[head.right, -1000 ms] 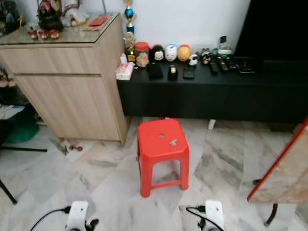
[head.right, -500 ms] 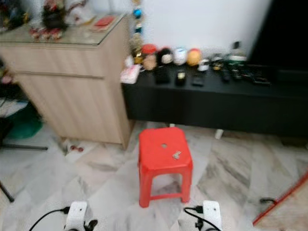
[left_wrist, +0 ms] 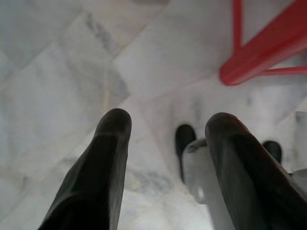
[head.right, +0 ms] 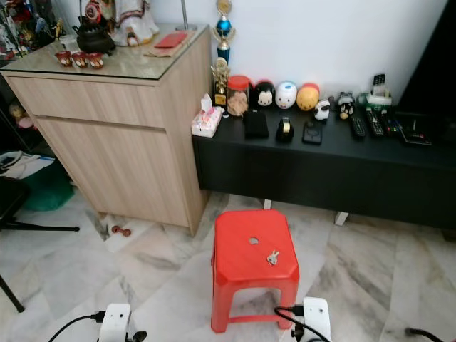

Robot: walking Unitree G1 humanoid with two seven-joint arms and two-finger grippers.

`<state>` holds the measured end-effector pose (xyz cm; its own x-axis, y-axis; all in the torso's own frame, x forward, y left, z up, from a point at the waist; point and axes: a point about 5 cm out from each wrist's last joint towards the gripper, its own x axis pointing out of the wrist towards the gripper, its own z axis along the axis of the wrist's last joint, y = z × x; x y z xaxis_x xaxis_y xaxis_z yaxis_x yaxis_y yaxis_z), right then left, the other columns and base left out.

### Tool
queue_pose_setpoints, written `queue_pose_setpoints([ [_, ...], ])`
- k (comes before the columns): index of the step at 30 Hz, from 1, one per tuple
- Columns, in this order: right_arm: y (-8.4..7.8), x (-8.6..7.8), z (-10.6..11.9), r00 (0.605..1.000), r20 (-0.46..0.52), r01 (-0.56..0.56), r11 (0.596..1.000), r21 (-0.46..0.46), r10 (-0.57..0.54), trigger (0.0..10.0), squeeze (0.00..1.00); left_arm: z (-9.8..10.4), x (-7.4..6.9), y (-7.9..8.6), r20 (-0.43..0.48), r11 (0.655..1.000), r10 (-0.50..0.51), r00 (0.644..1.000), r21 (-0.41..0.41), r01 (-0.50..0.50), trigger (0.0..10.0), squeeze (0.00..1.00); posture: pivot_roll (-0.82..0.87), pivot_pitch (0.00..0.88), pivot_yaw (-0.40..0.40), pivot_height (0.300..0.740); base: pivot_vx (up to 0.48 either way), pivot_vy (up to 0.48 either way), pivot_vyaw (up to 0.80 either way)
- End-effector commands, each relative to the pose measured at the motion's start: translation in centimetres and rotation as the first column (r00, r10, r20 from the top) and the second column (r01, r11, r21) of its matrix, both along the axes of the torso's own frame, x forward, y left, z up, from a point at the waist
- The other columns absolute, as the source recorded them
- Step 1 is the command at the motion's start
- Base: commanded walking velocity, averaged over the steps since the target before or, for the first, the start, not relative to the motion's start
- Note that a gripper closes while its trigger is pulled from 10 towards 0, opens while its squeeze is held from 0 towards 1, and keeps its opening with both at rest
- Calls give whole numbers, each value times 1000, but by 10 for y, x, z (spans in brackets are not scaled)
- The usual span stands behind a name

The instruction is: Hang keys on a hook

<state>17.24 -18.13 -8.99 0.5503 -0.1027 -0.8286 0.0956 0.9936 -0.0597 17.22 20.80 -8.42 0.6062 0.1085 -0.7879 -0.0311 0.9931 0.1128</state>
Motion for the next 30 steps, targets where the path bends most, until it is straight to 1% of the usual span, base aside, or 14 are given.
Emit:
queue_pose_setpoints([
  [1,-6,-2,0,1000,-3,9,1000,-8,-9,10000,0,-1,-1,-3,-6,1000,-6,1000,-6,6,10000,0,-10,0,-14,740,292,0,0],
  [10,-5,-2,0,1000,0,12,1000,-8,-12,10000,0,-1,-1,-3,-10,1000,-8,1000,-6,8,10000,0,-8,0,-14,740,288,0,0],
  [15,-5,-2,0,1000,3,15,1000,-7,-15,10000,0,-2,-2,-3,-13,1000,-4,1000,1,4,10000,0,-8,0,-13,740,0,0,0],
  [20,-6,1,2,999,26,25,1000,-6,-25,10000,0,-1,-2,-2,-3,1000,1,1000,8,-1,10000,0,-14,0,-14,740,0,0,0],
  [22,-6,6,4,998,46,32,999,0,-32,10000,0,0,-1,-1,14,998,-18,1000,58,17,10000,0,-17,0,-17,740,0,0,0],
  [23,-6,12,7,997,73,39,999,13,-40,10000,0,1,0,-1,52,999,22,998,35,-24,10000,0,-17,0,-19,740,0,0,0],
  [24,-6,16,9,995,93,33,999,18,-34,10000,0,2,0,-1,72,999,34,997,37,-37,10000,0,-13,0,-23,740,0,0,0],
  [28,-7,29,17,988,153,28,999,31,-32,10000,0,4,1,-2,120,997,57,991,37,-62,10000,0,-12,0,-29,740,0,0,0],
  [29,-7,29,17,988,153,28,999,31,-32,10000,0,4,1,-2,120,997,57,991,37,-62,10000,0,-12,0,-29,740,0,0,0],
  [30,-9,40,25,976,212,33,999,42,-41,10000,0,7,3,-3,165,998,60,984,20,-64,10000,0,-19,0,-31,740,0,0,0],
])
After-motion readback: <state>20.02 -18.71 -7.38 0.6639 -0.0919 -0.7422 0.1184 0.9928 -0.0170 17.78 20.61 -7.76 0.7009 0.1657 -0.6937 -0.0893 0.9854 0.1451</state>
